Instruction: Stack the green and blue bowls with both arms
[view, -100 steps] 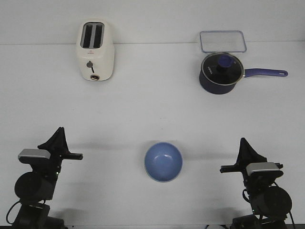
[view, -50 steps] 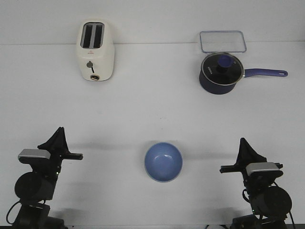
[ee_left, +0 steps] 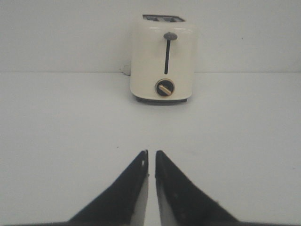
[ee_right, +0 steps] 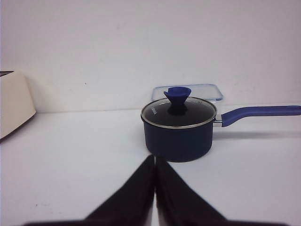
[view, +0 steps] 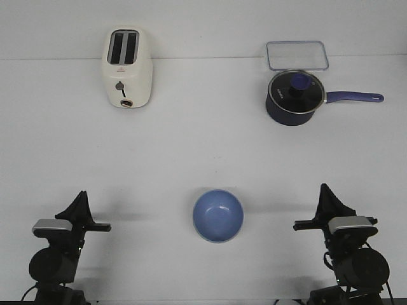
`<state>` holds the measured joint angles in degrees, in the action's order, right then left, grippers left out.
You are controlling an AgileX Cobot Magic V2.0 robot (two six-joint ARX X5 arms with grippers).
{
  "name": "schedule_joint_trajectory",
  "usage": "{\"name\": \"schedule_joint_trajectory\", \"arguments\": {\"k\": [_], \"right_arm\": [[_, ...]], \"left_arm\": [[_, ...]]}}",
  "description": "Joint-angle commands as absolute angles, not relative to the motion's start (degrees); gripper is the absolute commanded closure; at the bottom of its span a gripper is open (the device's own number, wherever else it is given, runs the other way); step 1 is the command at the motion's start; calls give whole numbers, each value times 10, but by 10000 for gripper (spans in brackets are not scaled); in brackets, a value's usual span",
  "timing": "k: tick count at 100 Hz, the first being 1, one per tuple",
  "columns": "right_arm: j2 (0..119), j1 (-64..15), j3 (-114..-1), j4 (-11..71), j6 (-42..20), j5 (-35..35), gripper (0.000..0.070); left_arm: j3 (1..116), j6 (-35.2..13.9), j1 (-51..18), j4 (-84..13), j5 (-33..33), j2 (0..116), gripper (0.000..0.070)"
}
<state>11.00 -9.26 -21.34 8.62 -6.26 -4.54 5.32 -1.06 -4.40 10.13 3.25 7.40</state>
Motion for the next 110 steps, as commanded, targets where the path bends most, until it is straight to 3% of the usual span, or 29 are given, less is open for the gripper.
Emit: {"name": "schedule_joint_trajectory", "arguments": {"k": [1, 15, 110], "right_arm": [[109, -93, -217, 81, -64, -46, 700], [109, -93, -217, 81, -64, -46, 700], [109, -93, -217, 81, -63, -46, 700]], "left_arm": [[51, -7, -37, 102, 32, 49, 685], [26, -7, -23, 79, 32, -1, 685], [8, -7, -18, 91, 31, 2, 685]]}}
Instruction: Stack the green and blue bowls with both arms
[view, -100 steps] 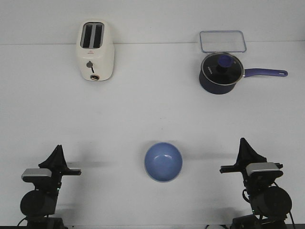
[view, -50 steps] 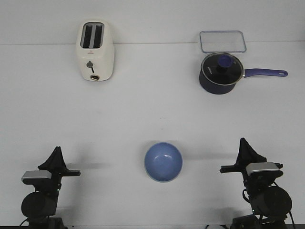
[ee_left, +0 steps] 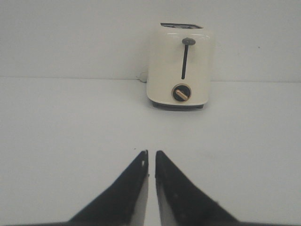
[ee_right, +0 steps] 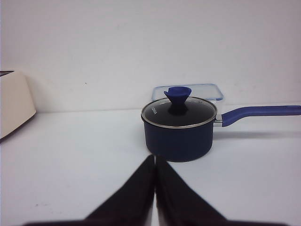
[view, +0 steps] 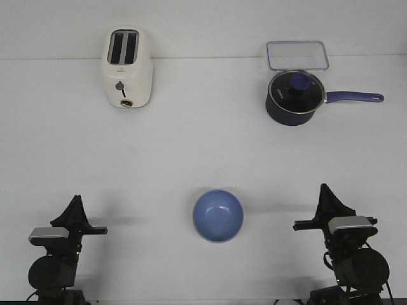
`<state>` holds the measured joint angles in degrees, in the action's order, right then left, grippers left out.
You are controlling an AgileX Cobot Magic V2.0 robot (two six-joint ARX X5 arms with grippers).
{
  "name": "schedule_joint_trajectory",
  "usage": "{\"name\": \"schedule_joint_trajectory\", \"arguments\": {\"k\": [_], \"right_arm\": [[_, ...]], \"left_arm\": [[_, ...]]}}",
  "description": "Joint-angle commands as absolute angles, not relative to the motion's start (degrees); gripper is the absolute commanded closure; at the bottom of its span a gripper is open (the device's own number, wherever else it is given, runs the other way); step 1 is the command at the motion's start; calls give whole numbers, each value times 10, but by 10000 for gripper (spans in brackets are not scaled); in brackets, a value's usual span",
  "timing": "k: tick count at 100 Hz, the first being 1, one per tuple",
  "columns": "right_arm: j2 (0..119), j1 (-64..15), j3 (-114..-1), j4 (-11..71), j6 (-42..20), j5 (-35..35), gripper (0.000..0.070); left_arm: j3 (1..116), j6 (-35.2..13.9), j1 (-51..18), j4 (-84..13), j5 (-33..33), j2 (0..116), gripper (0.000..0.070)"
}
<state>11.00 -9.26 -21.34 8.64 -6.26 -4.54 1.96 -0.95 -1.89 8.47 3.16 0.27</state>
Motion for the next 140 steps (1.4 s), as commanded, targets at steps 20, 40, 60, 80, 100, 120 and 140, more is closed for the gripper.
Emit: {"name": "schedule_joint_trajectory", "arguments": {"k": [20, 40, 60, 80, 100, 120, 140], "right_arm": [[108, -93, -214, 73, -9, -67, 700], [69, -77, -152, 55, 98, -45, 700], [-2, -68, -65, 55, 170, -35, 700], [1, -58, -8, 6, 169, -34, 700], [1, -58, -8, -6, 165, -34, 700], [1, -58, -8, -9, 165, -34, 700], [1, -58, -8, -9, 165, -34, 700]], "left_arm": [[8, -6, -18, 91, 31, 2, 685], [8, -7, -18, 91, 31, 2, 685], [8, -6, -18, 91, 31, 2, 685], [8, -7, -18, 90, 31, 3, 685], [8, -6, -18, 91, 31, 2, 685], [9, -7, -18, 90, 31, 2, 685], [9, -7, -18, 91, 31, 2, 685]]}}
